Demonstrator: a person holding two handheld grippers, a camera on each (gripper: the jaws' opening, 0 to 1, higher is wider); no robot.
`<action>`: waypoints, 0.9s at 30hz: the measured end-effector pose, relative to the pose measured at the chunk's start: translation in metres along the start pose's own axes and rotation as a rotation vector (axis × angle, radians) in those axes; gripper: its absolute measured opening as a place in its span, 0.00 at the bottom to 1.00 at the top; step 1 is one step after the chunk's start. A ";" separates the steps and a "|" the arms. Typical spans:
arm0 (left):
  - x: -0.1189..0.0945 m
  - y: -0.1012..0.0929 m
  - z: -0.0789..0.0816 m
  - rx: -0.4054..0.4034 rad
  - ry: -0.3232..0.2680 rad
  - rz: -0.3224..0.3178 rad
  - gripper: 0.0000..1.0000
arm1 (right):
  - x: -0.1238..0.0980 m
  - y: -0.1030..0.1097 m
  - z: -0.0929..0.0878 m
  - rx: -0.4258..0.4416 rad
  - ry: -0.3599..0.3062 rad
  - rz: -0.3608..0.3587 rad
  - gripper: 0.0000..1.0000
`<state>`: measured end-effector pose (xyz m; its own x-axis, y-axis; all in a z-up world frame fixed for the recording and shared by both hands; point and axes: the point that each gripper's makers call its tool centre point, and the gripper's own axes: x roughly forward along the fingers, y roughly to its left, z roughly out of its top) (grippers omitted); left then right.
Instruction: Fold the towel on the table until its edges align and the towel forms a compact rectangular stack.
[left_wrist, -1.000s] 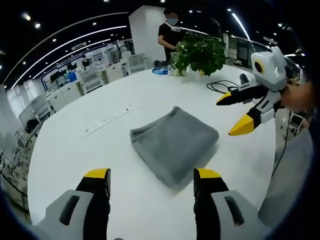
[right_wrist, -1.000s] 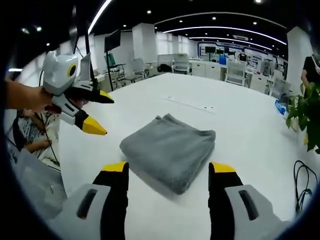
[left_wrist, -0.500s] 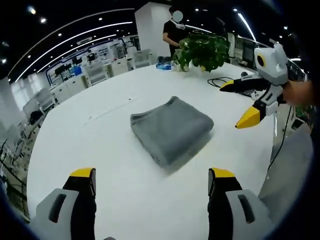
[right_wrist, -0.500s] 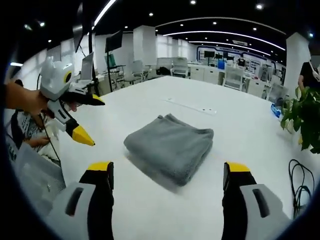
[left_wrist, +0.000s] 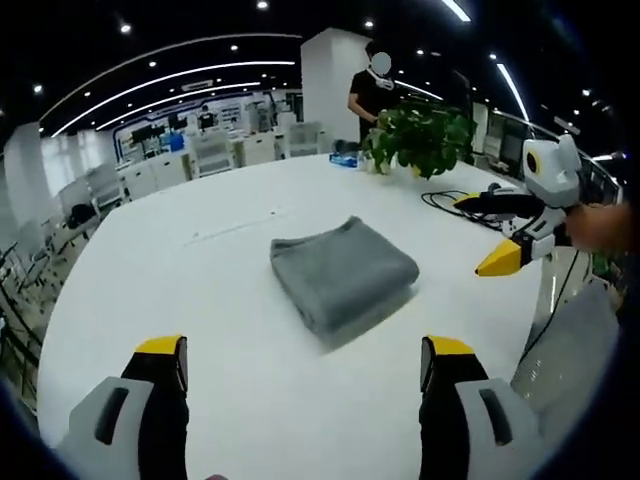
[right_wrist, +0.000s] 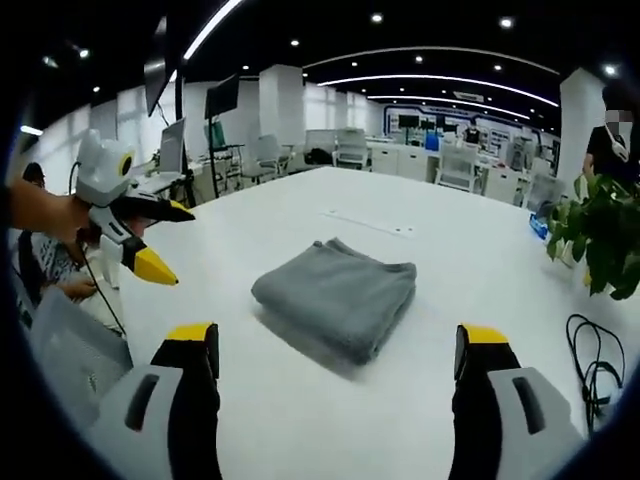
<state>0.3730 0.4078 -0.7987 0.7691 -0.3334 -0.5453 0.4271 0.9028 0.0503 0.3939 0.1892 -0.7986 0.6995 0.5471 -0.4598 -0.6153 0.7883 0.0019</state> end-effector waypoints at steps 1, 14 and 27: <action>-0.002 0.000 -0.002 0.002 -0.006 0.003 0.99 | -0.003 0.001 0.000 0.005 -0.014 -0.003 0.99; -0.030 -0.008 -0.021 -0.018 -0.071 0.063 0.99 | -0.033 0.027 -0.007 0.015 -0.058 -0.009 0.99; -0.042 -0.018 -0.026 -0.042 -0.084 0.068 0.99 | -0.050 0.030 -0.019 0.008 -0.072 -0.033 0.99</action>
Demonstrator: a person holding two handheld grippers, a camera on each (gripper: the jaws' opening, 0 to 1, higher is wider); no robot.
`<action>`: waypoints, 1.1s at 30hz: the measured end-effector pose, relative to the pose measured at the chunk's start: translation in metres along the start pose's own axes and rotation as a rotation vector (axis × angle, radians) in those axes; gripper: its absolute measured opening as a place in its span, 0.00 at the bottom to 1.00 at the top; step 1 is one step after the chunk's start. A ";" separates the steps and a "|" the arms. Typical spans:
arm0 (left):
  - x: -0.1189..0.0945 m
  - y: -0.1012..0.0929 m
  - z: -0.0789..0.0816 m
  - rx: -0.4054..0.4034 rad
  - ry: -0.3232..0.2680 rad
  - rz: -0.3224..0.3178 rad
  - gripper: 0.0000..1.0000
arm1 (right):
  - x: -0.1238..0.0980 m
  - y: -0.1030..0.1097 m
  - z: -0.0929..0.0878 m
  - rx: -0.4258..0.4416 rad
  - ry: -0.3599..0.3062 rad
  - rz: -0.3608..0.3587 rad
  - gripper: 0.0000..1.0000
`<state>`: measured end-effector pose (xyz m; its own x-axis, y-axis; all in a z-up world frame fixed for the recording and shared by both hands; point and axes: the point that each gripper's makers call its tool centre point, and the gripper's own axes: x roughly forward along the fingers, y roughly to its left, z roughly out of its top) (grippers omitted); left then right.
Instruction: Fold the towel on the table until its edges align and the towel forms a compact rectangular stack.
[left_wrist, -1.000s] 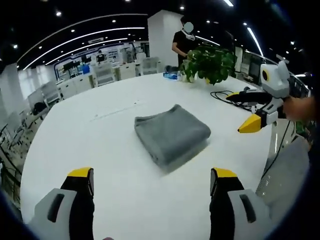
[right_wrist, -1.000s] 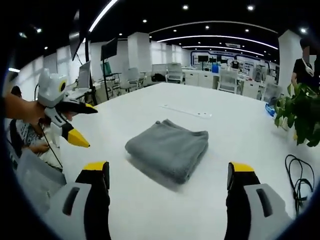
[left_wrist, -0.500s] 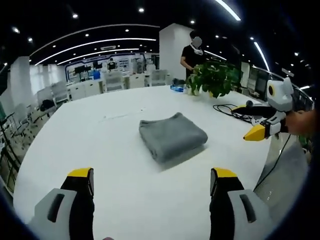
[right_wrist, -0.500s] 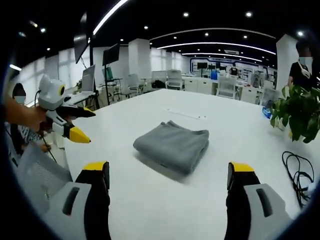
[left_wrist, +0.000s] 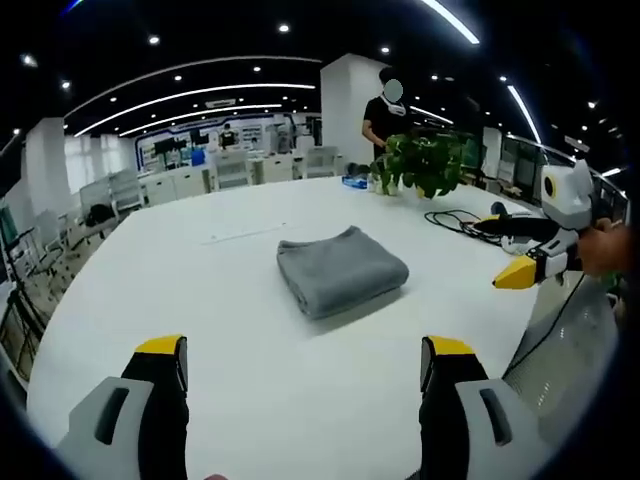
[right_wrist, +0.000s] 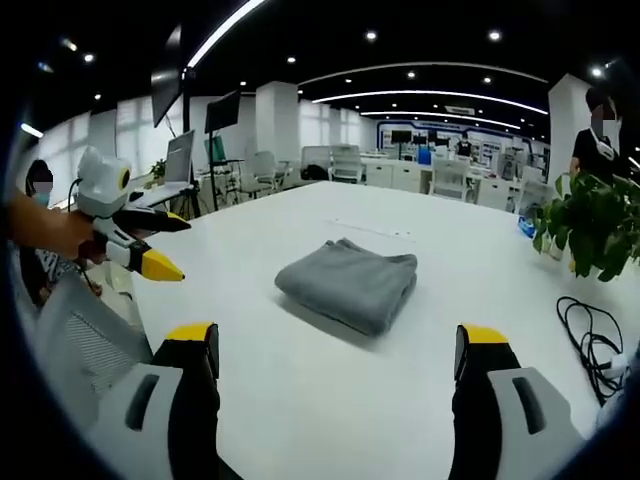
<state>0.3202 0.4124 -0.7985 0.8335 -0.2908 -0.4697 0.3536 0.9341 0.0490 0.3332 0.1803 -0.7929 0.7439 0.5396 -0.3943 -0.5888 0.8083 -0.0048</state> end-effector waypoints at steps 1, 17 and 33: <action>-0.004 0.001 -0.003 0.001 0.007 0.007 0.99 | -0.003 0.002 0.000 0.002 -0.002 -0.001 0.99; -0.013 0.003 -0.016 -0.023 0.000 0.065 0.99 | -0.010 0.009 -0.014 0.029 -0.011 -0.017 0.98; -0.007 0.005 -0.024 0.013 0.017 0.095 0.98 | -0.010 0.003 -0.017 0.033 -0.005 -0.030 0.96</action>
<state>0.3061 0.4238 -0.8163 0.8562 -0.1977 -0.4773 0.2789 0.9546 0.1049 0.3186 0.1737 -0.8042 0.7624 0.5163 -0.3901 -0.5557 0.8313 0.0143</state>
